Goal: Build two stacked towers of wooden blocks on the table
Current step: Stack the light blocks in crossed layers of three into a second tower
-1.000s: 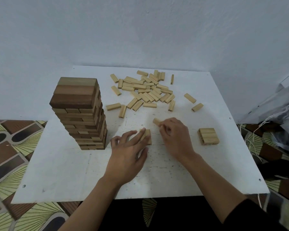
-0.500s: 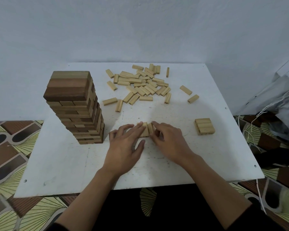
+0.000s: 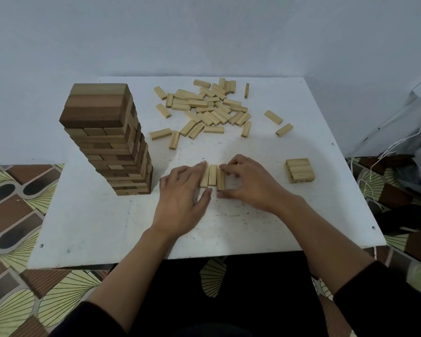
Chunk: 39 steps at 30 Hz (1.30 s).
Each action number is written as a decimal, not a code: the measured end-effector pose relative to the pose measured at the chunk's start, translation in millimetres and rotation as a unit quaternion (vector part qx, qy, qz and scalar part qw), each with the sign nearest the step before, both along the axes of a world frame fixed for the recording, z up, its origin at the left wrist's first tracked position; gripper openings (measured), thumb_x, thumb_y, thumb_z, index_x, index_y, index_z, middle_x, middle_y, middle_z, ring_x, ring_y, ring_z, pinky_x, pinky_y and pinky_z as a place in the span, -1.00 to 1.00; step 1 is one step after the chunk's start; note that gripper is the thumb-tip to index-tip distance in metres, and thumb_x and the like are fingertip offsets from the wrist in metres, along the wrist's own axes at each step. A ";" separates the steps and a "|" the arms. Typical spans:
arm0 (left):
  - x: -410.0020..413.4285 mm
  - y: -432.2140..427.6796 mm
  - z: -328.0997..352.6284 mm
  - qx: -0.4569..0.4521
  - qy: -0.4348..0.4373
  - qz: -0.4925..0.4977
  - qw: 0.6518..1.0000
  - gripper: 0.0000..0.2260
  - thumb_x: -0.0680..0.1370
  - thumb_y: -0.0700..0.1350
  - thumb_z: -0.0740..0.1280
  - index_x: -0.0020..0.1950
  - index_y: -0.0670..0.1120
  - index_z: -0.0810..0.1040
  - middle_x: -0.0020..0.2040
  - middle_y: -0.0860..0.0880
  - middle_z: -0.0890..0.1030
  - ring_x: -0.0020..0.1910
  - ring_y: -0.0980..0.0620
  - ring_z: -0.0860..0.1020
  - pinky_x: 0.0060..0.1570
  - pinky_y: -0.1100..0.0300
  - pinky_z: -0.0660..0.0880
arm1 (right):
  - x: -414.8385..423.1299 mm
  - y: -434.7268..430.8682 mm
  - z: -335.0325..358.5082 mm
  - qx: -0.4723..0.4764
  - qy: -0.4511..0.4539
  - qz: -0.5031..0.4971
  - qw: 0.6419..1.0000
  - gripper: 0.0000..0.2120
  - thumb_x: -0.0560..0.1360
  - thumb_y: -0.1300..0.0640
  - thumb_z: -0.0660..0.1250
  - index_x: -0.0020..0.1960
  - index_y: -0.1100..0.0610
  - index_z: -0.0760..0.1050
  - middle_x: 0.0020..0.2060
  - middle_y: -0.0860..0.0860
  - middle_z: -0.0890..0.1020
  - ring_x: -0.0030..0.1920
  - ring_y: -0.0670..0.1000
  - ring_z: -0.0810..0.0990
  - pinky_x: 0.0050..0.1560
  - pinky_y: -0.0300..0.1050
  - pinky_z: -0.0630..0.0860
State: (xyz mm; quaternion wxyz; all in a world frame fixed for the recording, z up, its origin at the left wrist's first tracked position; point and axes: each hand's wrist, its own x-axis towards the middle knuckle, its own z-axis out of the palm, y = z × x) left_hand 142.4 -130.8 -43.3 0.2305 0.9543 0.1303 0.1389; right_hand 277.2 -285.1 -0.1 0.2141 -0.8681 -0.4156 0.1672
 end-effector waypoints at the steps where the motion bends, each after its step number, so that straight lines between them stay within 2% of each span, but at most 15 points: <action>1: -0.3 -0.2 -0.6 0.001 -0.001 -0.002 1.000 -0.51 0.64 0.09 0.27 0.55 0.04 0.31 0.42 0.14 0.48 0.41 0.03 0.33 0.28 -0.02 0.26 | 1.3 0.7 -0.3 0.005 0.002 -0.002 1.000 -0.30 0.42 -0.20 0.50 0.46 0.06 0.44 0.12 -0.08 0.47 0.12 -0.05 0.45 0.21 0.07 0.46; 5: -0.9 1.8 -2.5 -0.017 -0.020 0.004 1.000 -0.57 0.63 0.08 0.31 0.49 0.05 0.41 0.35 0.15 0.53 0.38 0.04 0.36 0.26 0.00 0.27 | 7.5 4.0 0.3 0.012 0.003 0.004 1.000 -0.35 0.41 -0.15 0.53 0.41 0.07 0.49 0.05 -0.09 0.48 0.04 -0.07 0.46 0.15 -0.01 0.48; 9: -1.0 2.0 -1.8 -0.026 -0.028 0.003 0.999 -0.57 0.61 0.12 0.33 0.46 0.06 0.44 0.32 0.14 0.55 0.37 0.04 0.37 0.25 -0.06 0.33 | 12.3 6.4 0.4 0.012 0.012 0.012 1.000 -0.34 0.40 -0.13 0.54 0.43 0.05 0.47 0.06 -0.10 0.46 0.06 -0.09 0.44 0.13 -0.10 0.45; 12: -0.3 2.2 -1.0 -0.029 -0.031 0.004 0.999 -0.57 0.60 0.12 0.35 0.45 0.06 0.44 0.31 0.13 0.55 0.37 0.04 0.37 0.25 -0.06 0.34 | 15.2 7.4 -0.6 0.005 0.023 0.023 0.999 -0.29 0.41 -0.16 0.53 0.48 0.02 0.41 0.09 -0.10 0.44 0.10 -0.08 0.42 0.20 -0.01 0.44; 16: -0.2 3.2 -0.3 -0.052 -0.037 0.004 0.998 -0.54 0.57 0.14 0.39 0.44 0.06 0.46 0.28 0.14 0.57 0.35 0.06 0.39 0.25 -0.02 0.33 | 17.3 6.3 -0.9 0.001 0.035 0.038 0.999 -0.41 0.43 -0.19 0.50 0.41 -0.11 0.47 0.08 -0.10 0.44 0.14 -0.04 0.40 0.25 0.09 0.41; 22: -2.8 8.8 2.9 -0.099 -0.047 0.000 0.994 -0.40 0.42 0.18 0.54 0.41 0.07 0.50 0.20 0.29 0.52 0.22 0.28 0.39 0.26 0.11 0.30 | 12.8 -0.6 2.9 0.002 0.058 0.062 0.996 -0.42 0.43 -0.16 0.51 0.41 -0.10 0.49 0.09 -0.13 0.45 0.17 -0.09 0.38 0.29 0.03 0.35; 25: -3.7 9.9 4.0 -0.092 -0.046 -0.012 0.995 -0.40 0.41 0.17 0.55 0.40 0.06 0.51 0.21 0.23 0.57 0.24 0.19 0.45 0.25 0.09 0.31 | 9.6 -3.7 1.3 0.008 0.058 0.055 0.997 -0.41 0.42 -0.17 0.52 0.41 -0.10 0.49 0.12 -0.13 0.42 0.18 -0.09 0.36 0.31 0.03 0.35; 30: -3.8 9.9 4.2 -0.073 -0.039 -0.027 0.996 -0.42 0.44 0.17 0.54 0.41 0.07 0.50 0.22 0.17 0.58 0.26 0.09 0.47 0.28 -0.11 0.38 | 5.6 -5.7 2.5 0.011 0.054 0.052 0.997 -0.38 0.40 -0.18 0.53 0.41 -0.10 0.48 0.16 -0.10 0.41 0.21 -0.06 0.37 0.32 0.01 0.33; 34: -3.0 11.1 4.0 -0.065 -0.021 -0.023 0.997 -0.39 0.46 0.18 0.51 0.45 0.03 0.48 0.29 0.07 0.53 0.33 0.03 0.39 0.32 -0.02 0.32 | 4.4 -5.4 2.2 0.010 0.055 0.048 0.997 -0.34 0.40 -0.18 0.53 0.44 -0.08 0.45 0.17 -0.13 0.42 0.22 -0.07 0.37 0.32 -0.03 0.31; 39: -3.7 10.6 5.5 -0.056 -0.011 -0.019 0.998 -0.36 0.45 0.21 0.49 0.45 -0.02 0.49 0.29 0.03 0.48 0.34 0.03 0.34 0.27 0.14 0.30 | 5.5 -11.0 -1.7 0.038 0.090 0.037 0.995 -0.27 0.35 -0.18 0.57 0.44 -0.04 0.45 0.11 -0.23 0.42 0.17 -0.15 0.39 0.34 -0.01 0.35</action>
